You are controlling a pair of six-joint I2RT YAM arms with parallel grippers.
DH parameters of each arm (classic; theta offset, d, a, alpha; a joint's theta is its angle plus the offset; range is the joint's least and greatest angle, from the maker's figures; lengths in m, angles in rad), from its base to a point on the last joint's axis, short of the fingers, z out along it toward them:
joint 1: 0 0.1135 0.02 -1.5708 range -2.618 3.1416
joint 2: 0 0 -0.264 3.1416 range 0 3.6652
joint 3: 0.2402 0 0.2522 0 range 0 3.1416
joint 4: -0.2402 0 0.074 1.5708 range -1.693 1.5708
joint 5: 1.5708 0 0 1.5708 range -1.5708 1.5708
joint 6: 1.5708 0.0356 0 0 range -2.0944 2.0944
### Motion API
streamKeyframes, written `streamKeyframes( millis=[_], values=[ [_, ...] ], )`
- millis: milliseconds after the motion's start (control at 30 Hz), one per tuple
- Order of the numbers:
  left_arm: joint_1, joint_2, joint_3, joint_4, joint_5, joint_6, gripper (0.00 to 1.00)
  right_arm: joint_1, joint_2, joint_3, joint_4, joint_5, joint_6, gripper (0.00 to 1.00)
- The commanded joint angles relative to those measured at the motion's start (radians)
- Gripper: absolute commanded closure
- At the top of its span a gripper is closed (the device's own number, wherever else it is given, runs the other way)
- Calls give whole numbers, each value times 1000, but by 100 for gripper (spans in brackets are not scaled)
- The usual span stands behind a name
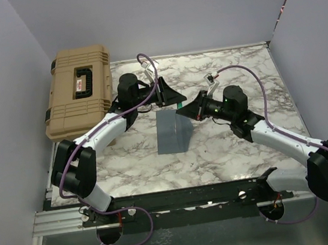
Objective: Place the letter into the envelope and seal it
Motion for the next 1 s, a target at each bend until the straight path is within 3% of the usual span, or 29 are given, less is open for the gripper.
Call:
streamKeyframes(
  millis=[0,100,300,367,467,600,733,867,967],
  values=[
    [-5,-39,-58,33,-17,29,58,5,-6,1,56,38,13,99],
    [-5,-46,-88,33,-22,33,62,5,-11,-5,86,49,16,99],
    [-6,-45,-86,33,-22,52,91,5,13,2,79,19,14,99],
    [-7,-43,-82,33,-27,67,100,5,10,4,59,14,8,88],
    [-5,-34,-73,17,-37,104,100,5,-25,31,-66,59,-34,60],
    [-3,-24,-37,-97,-51,281,100,5,-106,100,-283,123,-123,38],
    [-8,-37,56,-378,-110,587,100,4,-69,330,-587,185,-188,35],
    [-18,-48,52,-401,-112,636,100,5,23,492,-776,283,-174,35],
    [-28,-60,42,-401,-105,655,100,5,94,536,-830,273,-190,35]
  ],
)
